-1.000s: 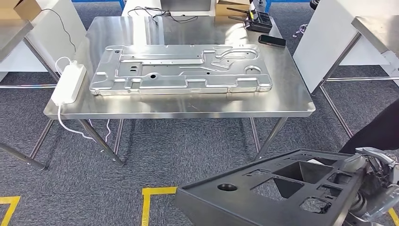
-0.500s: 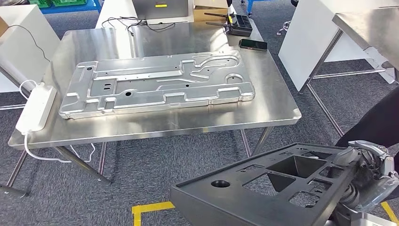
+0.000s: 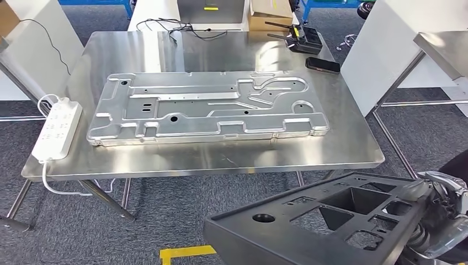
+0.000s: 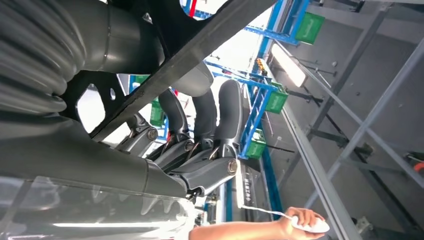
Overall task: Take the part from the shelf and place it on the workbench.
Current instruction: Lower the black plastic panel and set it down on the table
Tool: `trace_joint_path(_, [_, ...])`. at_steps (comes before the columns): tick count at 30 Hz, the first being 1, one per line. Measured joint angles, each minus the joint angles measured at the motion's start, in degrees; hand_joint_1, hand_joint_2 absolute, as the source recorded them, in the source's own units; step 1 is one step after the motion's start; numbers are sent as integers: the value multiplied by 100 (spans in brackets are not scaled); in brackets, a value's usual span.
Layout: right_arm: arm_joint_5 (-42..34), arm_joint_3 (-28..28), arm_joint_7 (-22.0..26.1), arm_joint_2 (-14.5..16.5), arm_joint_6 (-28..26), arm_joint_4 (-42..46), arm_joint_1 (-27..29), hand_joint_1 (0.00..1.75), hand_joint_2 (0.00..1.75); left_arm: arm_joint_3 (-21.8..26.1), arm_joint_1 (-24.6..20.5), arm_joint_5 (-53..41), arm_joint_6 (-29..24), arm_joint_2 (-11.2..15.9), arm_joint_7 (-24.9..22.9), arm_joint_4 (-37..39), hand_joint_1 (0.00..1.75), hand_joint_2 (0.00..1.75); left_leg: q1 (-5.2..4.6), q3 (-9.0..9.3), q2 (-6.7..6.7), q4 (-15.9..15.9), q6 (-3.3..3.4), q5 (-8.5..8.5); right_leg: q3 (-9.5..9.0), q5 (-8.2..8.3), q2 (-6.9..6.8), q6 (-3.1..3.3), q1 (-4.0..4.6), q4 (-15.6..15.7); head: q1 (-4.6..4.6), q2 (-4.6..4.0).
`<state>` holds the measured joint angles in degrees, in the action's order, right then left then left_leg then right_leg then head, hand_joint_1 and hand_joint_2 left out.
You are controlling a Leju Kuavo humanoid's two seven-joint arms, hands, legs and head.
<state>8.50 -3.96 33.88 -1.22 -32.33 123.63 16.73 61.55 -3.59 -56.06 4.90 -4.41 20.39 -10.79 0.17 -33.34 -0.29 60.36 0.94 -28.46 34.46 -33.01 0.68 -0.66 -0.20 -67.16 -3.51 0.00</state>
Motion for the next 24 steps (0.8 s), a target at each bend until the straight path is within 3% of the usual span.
trace_joint_path(2, [0, 1, -2, -1, -1, 1, -4, 175, 175, 1, -3, 3, -2, -29, 0, 4, 0, 175, -32, 78, -8, -19, -4, -44, -162, 384, -23, 175, 100, 628, -4, 0])
trace_joint_path(3, [2, 2, -2, -2, -1, 3, -6, 175, 175, 3, -6, 7, -4, -39, 0, 3, 0, 175, -37, 86, -9, -23, -8, -57, -208, 445, -28, 166, 125, 800, 1, 0])
trace_joint_path(6, [3, 0, -7, -5, -2, 5, -5, 175, 175, 13, -9, 24, -9, -35, -5, -1, 0, 175, -35, 85, -9, -29, -11, -75, -250, 424, -17, -61, 107, 909, 21, 0])
trace_joint_path(7, [3, -1, -9, -5, -2, 5, -5, 175, 175, 14, -8, 28, -7, -36, -9, 0, 0, 175, -34, 95, -11, -38, -13, -76, -256, 414, -16, -72, 104, 908, 36, 0])
trace_joint_path(15, [7, 0, -9, -7, -4, 5, -7, 175, 175, 24, -9, 40, -9, -33, -17, 0, 0, 175, -35, 134, -17, -87, -29, -83, -271, 386, -17, -28, 102, 908, 126, 0])
trace_joint_path(24, [13, 0, -17, -7, -17, 4, -7, 175, 175, 24, -9, 40, -9, -33, -17, 1, 0, 175, -47, 134, -18, -90, -33, -86, -274, 379, -17, -18, 101, 907, 141, 0])
